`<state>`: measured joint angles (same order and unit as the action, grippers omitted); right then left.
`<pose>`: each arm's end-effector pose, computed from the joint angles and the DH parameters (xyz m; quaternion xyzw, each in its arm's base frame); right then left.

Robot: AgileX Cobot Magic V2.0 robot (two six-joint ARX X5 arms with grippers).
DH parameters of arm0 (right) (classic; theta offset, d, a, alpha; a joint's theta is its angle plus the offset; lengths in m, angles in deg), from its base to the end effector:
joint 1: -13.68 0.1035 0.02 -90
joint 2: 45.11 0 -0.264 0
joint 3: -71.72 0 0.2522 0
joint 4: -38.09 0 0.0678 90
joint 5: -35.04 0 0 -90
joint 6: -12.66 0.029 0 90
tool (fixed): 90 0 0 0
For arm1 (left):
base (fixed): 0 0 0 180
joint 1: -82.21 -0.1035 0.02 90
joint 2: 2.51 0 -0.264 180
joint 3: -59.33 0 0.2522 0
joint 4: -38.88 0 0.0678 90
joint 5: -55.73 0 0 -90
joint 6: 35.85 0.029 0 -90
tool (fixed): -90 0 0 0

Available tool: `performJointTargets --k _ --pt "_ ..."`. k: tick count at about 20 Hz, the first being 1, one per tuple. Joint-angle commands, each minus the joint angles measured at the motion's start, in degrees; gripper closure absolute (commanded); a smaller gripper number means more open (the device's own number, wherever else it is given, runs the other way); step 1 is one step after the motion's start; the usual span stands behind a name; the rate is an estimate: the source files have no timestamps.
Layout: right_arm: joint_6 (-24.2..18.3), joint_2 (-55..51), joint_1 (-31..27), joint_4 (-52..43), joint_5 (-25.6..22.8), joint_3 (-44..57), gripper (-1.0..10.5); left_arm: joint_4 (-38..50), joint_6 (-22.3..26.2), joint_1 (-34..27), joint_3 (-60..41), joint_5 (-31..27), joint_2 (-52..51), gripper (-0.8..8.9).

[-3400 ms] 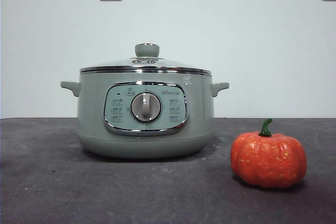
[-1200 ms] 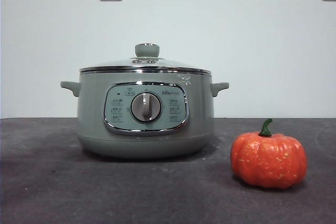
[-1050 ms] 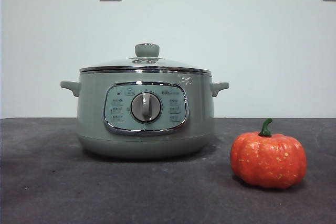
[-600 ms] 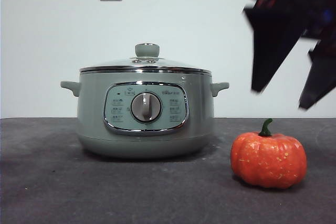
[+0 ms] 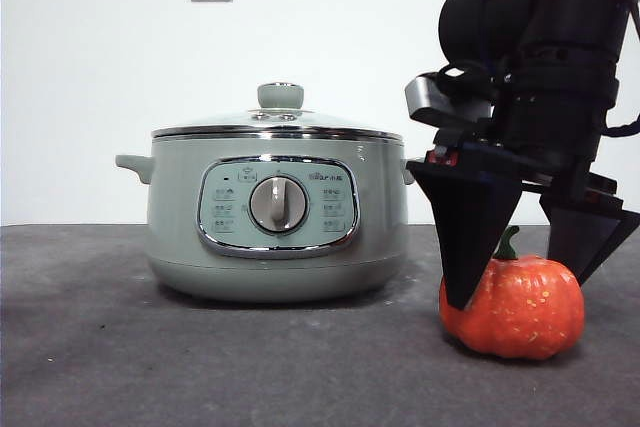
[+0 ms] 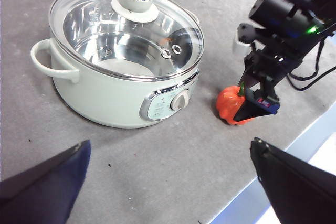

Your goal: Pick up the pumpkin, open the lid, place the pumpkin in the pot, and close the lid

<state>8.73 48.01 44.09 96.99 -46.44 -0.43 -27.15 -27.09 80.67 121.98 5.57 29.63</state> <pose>0.2452 0.1489 0.1819 -0.1466 0.6211 0.2770 0.7183 0.0875 -0.0162 0.3197 -0.0387 0.2607 -0.3333 0.9052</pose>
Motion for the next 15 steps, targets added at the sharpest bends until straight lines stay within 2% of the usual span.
performJointTargets --k 1,2,8,13,15 --pt "2.23 0.63 0.15 0.26 0.15 -0.09 7.3 0.31 0.0 0.11 0.24 0.26 -0.04 1.56" --pt "2.38 0.61 0.15 0.37 0.22 -0.09 9.6 0.33 0.0 0.11 0.24 0.26 -0.04 1.56" --pt "2.38 -3.37 0.15 0.61 0.11 -0.09 9.6 1.42 -1.03 0.2 0.24 -0.72 0.7 1.56" --pt "2.56 -16.79 0.15 1.09 0.04 -0.09 9.6 5.29 -1.99 2.54 2.56 -0.94 6.64 1.56" --pt "2.56 -23.21 0.15 1.16 0.07 -0.09 9.6 7.74 -2.16 4.46 5.46 -2.86 10.82 1.56"
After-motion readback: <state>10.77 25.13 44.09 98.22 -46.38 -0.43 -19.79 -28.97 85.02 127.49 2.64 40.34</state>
